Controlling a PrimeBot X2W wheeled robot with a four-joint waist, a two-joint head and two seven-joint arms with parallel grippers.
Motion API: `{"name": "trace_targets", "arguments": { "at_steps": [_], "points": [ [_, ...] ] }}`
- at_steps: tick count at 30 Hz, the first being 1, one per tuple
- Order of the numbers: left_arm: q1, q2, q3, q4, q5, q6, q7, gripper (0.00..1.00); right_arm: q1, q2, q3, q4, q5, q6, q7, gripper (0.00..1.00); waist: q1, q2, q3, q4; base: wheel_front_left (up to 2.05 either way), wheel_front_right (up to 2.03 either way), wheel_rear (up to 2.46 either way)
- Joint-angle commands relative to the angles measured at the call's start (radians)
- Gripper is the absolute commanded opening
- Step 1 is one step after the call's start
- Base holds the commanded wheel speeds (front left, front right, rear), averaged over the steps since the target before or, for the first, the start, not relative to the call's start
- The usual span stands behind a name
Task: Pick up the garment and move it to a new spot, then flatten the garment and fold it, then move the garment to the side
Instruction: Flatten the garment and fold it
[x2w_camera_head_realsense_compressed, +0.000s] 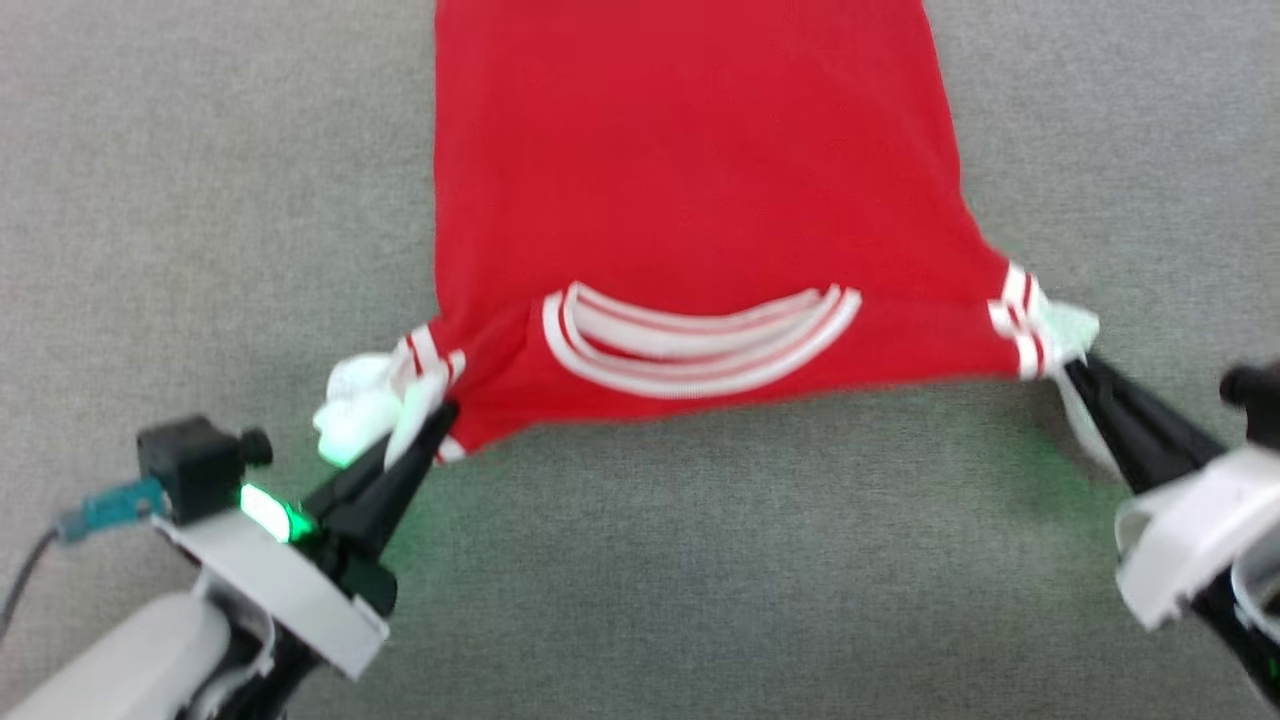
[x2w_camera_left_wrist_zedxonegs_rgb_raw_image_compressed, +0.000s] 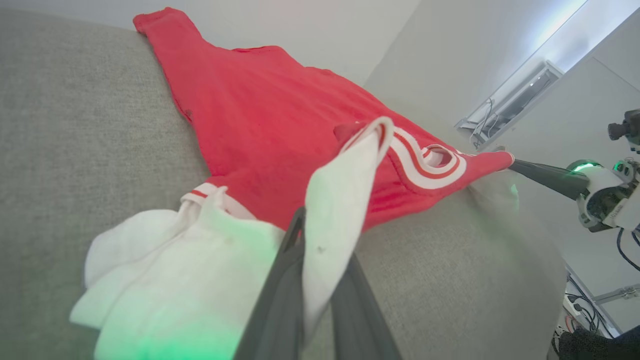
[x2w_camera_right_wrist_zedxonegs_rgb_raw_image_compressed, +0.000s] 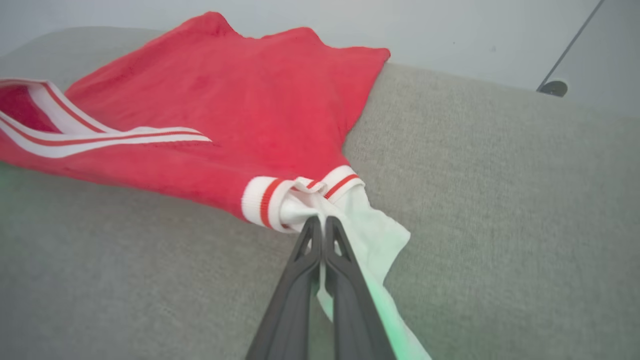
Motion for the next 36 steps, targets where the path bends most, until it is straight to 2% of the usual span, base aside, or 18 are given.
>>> {"name": "trace_targets", "arguments": {
  "at_steps": [1,11,21,27,36],
  "points": [
    [0.032,0.007,0.01,-0.008,0.017,0.002,0.001,0.0,0.043,0.006,-0.026,-0.032,-0.006,-0.001,0.02,0.0,0.0,-0.0001,-0.008,-0.005,0.0,0.0,0.0],
    [0.201,0.06,-0.016,-0.047,0.086,0.002,0.001,0.0,0.282,0.054,-0.112,-0.176,0.021,-0.001,0.149,0.0,0.0,-0.0001,-0.026,-0.001,0.0,0.0,0.0],
    [0.238,0.079,-0.063,-0.049,0.103,0.002,0.0,0.0,0.411,0.06,-0.147,-0.247,0.048,-0.001,0.228,0.0,0.0,-0.0001,-0.02,0.007,0.0,0.0,0.0],
    [0.207,0.056,-0.101,0.011,0.115,0.002,0.001,0.0,0.38,0.053,-0.116,-0.204,0.053,-0.001,0.217,0.0,0.0,-0.0001,-0.014,0.003,0.0,0.0,0.0],
    [0.152,0.009,-0.168,0.109,0.127,0.004,0.007,0.0,0.304,0.029,-0.003,-0.037,0.07,-0.001,0.152,0.0,0.0,-0.0001,-0.003,0.011,0.0,0.0,0.0]
  ]
}}
